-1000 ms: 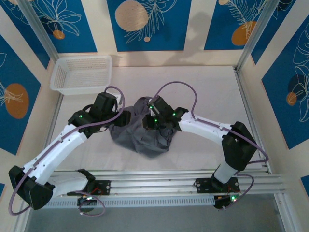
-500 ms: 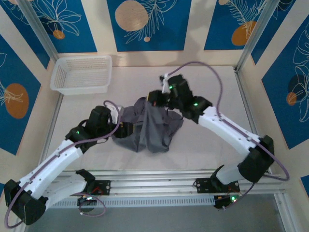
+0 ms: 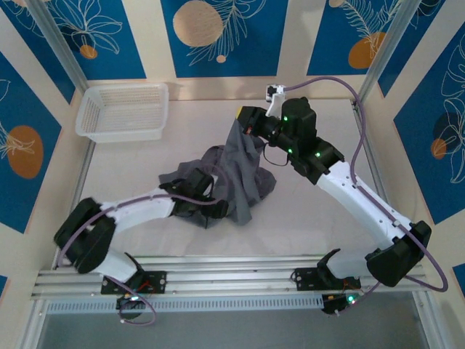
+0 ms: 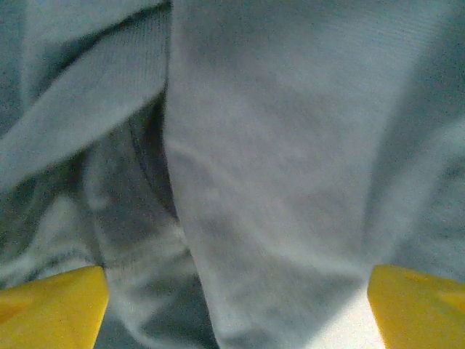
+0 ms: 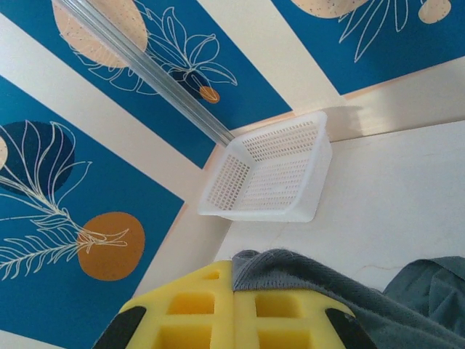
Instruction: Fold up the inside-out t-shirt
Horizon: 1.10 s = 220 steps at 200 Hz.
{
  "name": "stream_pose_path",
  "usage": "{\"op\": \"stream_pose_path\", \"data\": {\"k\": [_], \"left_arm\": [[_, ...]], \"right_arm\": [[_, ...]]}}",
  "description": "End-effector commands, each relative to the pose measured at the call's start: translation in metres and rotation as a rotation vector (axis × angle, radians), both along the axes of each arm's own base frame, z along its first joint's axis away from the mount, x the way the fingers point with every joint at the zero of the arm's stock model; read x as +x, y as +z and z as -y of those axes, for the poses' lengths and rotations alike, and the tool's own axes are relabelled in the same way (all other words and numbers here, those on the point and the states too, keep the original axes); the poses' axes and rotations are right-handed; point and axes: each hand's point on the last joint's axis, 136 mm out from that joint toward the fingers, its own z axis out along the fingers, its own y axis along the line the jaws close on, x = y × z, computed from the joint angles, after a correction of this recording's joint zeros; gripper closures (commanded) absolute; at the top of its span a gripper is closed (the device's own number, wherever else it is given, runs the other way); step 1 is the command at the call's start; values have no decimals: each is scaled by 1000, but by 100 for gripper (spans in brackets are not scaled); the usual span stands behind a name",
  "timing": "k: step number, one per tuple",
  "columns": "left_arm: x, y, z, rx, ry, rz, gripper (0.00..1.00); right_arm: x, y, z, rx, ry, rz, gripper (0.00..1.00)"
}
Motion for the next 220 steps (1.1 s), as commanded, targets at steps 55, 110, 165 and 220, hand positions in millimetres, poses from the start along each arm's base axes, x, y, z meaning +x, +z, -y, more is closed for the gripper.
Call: {"op": "stream_pose_path", "data": {"k": [55, 110, 165, 220], "left_arm": [[34, 121, -1, -119, 30, 221, 100], [67, 362, -67, -105, 120, 710, 100], [136, 470, -51, -110, 125, 912, 100], [278, 355, 1, -115, 140, 751, 91]], "right_arm": [[-14, 83, 57, 17, -166, 188, 100], [-114, 202, 58, 131, 28, 611, 100], [-148, 241, 85, 272, -83, 690, 100], [-52, 124, 152, 103, -654, 193, 100]]}}
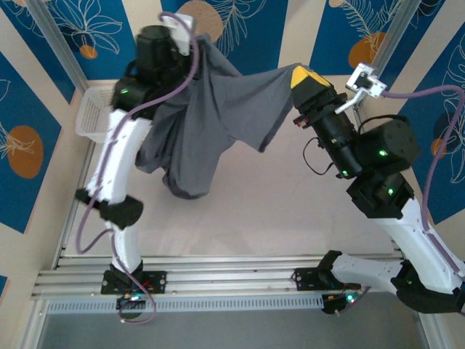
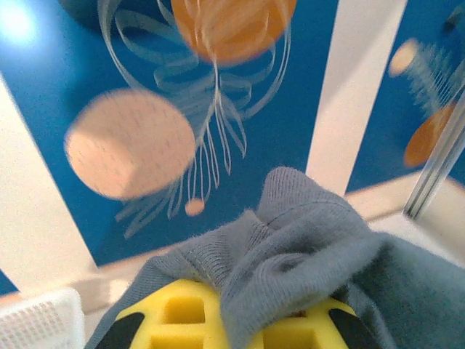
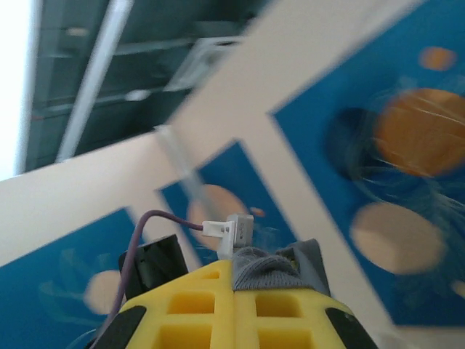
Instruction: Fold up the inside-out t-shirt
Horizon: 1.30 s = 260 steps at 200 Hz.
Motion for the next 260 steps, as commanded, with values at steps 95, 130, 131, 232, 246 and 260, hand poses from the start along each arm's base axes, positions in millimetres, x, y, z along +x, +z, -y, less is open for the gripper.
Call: {"op": "stream_pose_path", "data": {"k": [95, 130, 131, 232, 246, 260], "left_arm": [[-101, -195, 23, -130, -100, -574, 41], [-223, -312, -33, -46, 225, -825, 57], [-227, -316, -35, -41, 236, -836, 58], [-290, -430, -45, -92, 249, -1025, 54], [-287, -431, -34, -115, 206, -1024, 53], [-287, -437, -30, -126, 203, -1043, 53]], "right_arm": [[102, -317, 172, 306, -734, -1106, 100], [109, -315, 163, 272, -657, -1077, 100], [109, -316, 163, 270, -657, -1077, 100], [120, -314, 142, 223, -535, -1075, 100], [120, -314, 140, 226, -527, -1076, 100], [119, -314, 140, 229, -529, -1079, 100]]}}
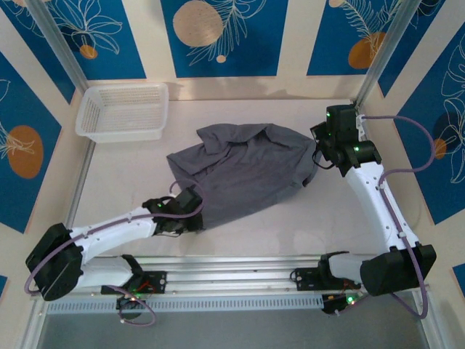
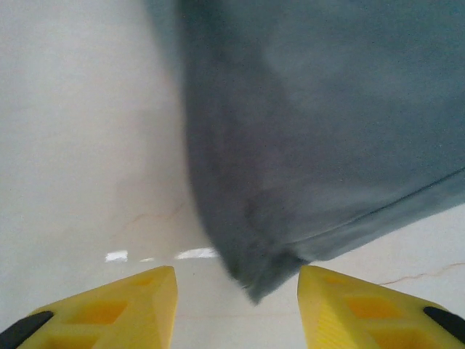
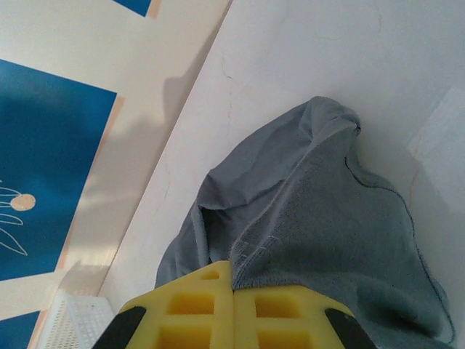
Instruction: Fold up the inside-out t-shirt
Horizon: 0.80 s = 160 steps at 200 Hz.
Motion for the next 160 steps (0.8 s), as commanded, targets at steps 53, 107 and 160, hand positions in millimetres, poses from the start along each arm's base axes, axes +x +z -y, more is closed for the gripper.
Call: {"op": "stream_pose_path", "data": {"k": [53, 107, 160], "left_arm": [[-7, -25, -16, 77, 55, -91, 53], [-16, -31, -2, -54, 83, -123, 53], [-2, -28, 4, -116, 118, -41, 66]], "right_arm": [[-1, 18, -4, -2, 24, 38, 100], [0, 14, -9, 4, 37, 31, 100], [-2, 17, -8, -7, 39, 38, 100]]}}
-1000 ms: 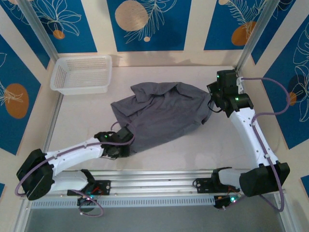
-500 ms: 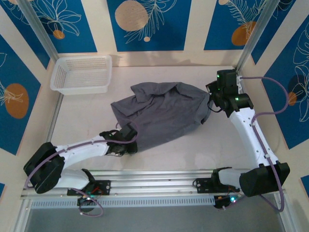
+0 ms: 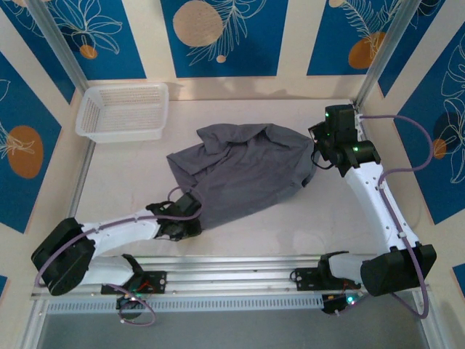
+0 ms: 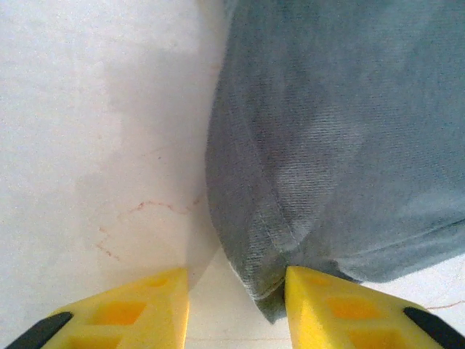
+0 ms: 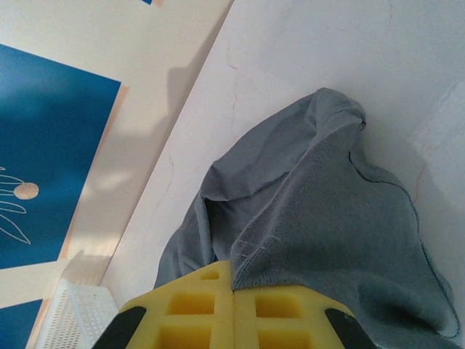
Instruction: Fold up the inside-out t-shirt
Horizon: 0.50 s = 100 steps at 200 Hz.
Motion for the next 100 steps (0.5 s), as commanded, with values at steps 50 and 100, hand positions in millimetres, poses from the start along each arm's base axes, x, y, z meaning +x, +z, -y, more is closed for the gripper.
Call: {"op": "stream_pose_path", "data": {"k": [50, 100], "left_arm": [[19, 25, 4, -123, 69, 163, 71], [8, 8, -7, -45, 89, 77, 62]], "right_arm": [[-2, 15, -3, -4, 16, 36, 100], [-1, 16, -6, 0, 25, 38, 100]]}}
